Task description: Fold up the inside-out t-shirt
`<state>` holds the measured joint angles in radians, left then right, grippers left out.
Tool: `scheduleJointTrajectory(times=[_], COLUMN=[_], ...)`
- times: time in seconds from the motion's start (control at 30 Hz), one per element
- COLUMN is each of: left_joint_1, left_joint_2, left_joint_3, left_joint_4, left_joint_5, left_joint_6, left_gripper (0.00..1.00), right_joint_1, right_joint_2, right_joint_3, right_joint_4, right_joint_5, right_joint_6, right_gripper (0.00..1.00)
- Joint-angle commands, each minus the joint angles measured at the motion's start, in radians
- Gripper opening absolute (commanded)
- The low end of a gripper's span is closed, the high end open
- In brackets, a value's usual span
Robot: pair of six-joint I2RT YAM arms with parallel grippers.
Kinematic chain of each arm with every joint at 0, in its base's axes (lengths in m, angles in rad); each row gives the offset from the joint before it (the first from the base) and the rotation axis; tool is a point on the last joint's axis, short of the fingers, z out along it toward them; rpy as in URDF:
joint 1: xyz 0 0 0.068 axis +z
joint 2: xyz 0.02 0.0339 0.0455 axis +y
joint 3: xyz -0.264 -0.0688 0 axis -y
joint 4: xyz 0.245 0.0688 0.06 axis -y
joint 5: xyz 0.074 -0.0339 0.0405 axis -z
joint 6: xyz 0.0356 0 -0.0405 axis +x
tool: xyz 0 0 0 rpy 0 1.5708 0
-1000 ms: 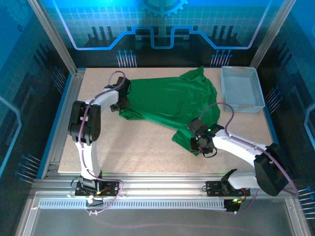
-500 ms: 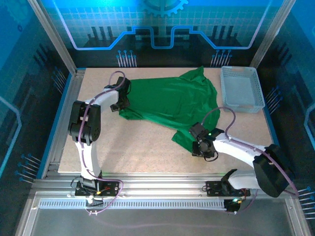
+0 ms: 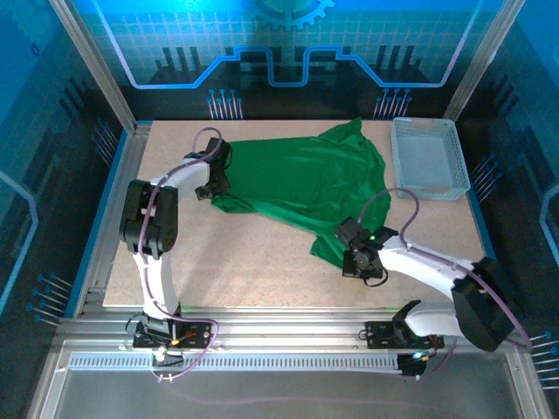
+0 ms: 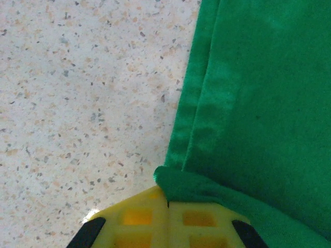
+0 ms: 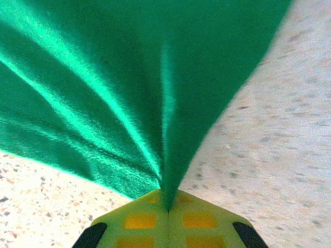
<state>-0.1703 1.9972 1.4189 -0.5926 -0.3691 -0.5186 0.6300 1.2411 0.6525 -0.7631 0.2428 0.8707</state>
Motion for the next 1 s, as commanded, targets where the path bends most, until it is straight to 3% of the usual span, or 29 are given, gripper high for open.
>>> scheduleJointTrajectory(times=[0.0, 0.13, 0.23, 0.3, 0.4, 0.5, 0.63, 0.7, 0.73, 0.87, 0.97], left_joint_1=[0.016, 0.008, 0.002, 0.002, 0.002, 0.005, 0.019, 0.030, 0.038, 0.053, 0.053], left_joint_2=[-0.089, -0.177, -0.210, -0.179, -0.069, 0.083, 0.192, 0.210, 0.219, 0.179, 0.109], left_joint_3=[-0.012, -0.021, -0.023, 0.022, 0.140, 0.315, 0.446, 0.469, 0.484, 0.442, 0.332], left_joint_4=[0.025, 0.080, 0.125, 0.114, 0.047, -0.089, -0.166, -0.168, -0.177, -0.145, -0.032], left_joint_5=[0.003, 0.051, 0.078, 0.100, 0.132, 0.084, 0.041, 0.030, 0.020, 0.046, 0.156], left_joint_6=[0.034, 0.068, 0.088, 0.104, 0.139, 0.159, 0.178, 0.186, 0.186, 0.181, 0.181], left_gripper=[0.00, 0.00, 0.00, 0.00, 0.00, 0.03, 0.15, 0.27, 0.37, 0.48, 0.56], right_joint_1=[-0.057, -0.261, -0.431, -0.492, -0.521, -0.544, -0.559, -0.559, -0.559, -0.558, -0.558], right_joint_2=[-0.152, -0.258, -0.206, -0.134, 0.002, 0.133, 0.242, 0.252, 0.252, 0.244, 0.242], right_joint_3=[0.076, 0.220, 0.372, 0.465, 0.617, 0.741, 0.824, 0.824, 0.823, 0.804, 0.795], right_joint_4=[-0.128, -0.124, -0.085, -0.043, 0.004, 0.032, 0.044, 0.056, 0.056, 0.071, 0.074], right_joint_5=[0.108, 0.025, -0.065, -0.114, -0.122, -0.129, -0.135, -0.134, -0.134, -0.157, -0.165], right_joint_6=[-0.036, -0.208, -0.307, -0.346, -0.374, -0.377, -0.377, -0.378, -0.379, -0.393, -0.400], right_gripper=[0.02, 0.01, 0.00, 0.00, 0.00, 0.00, 0.00, 0.00, 0.00, 0.00, 0.00])
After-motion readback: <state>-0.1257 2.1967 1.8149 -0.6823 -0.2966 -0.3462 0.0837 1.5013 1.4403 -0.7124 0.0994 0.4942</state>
